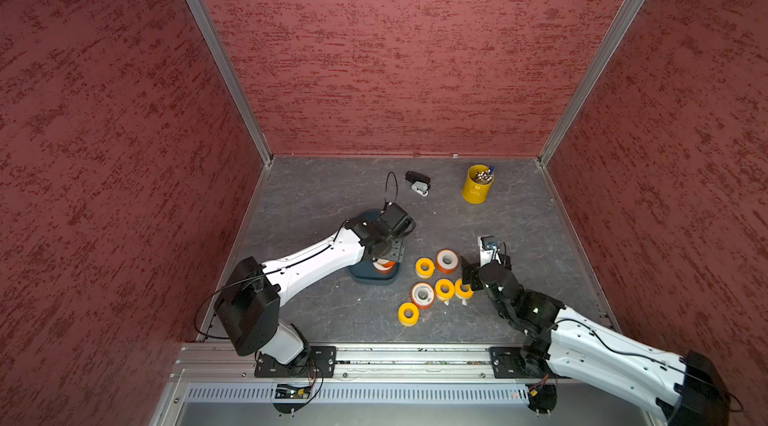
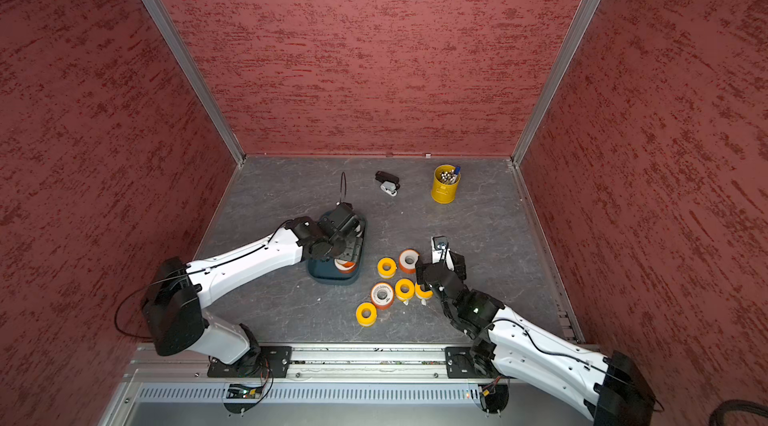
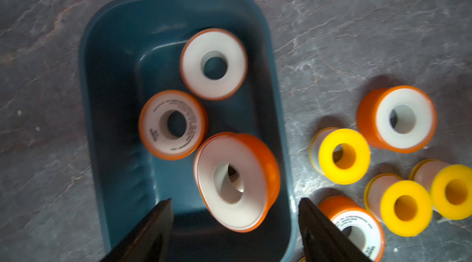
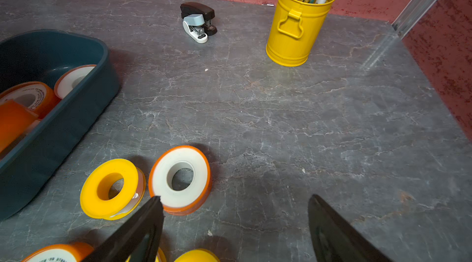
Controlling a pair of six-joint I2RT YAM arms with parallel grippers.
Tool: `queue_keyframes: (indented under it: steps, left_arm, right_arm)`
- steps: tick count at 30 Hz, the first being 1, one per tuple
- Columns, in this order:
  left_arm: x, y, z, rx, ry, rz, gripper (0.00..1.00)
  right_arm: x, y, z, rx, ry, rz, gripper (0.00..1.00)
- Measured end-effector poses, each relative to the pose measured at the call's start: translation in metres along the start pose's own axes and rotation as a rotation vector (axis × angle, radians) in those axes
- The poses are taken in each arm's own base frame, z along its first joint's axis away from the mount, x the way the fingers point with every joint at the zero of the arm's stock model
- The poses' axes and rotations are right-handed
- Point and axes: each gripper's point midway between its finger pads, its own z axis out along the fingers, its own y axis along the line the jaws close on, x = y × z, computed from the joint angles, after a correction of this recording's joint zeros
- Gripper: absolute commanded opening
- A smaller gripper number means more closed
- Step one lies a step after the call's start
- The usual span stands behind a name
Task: Put the sealing tape into the storage box
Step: Place the sealing tape in the storage box.
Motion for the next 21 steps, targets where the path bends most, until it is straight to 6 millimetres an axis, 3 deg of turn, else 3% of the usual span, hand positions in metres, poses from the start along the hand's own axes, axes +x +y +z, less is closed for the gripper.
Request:
queue_keyframes:
  steps: [3,9,17,21]
  left_arm:
    - [0.012,0.017,0.0,-0.029,0.02,-0.036,0.81]
    - [0.032,0.028,0.009,-0.058,0.063,-0.051,0.81]
    - [0.028,0.013,0.009,0.013,0.057,-0.059,0.88]
    - [0.025,0.007,0.02,0.017,0.078,-0.048,0.91]
  right_arm:
    - [0.0,0.0,0.0,-0.001,0.001,-0.001,0.9]
    - [0.001,0.001,0.0,-0.006,0.003,-0.001,0.9]
    - [0.0,0.002,0.0,-0.009,-0.001,0.003,0.9]
    - [0.0,0.002,0.0,-0.009,-0.001,0.003,0.9]
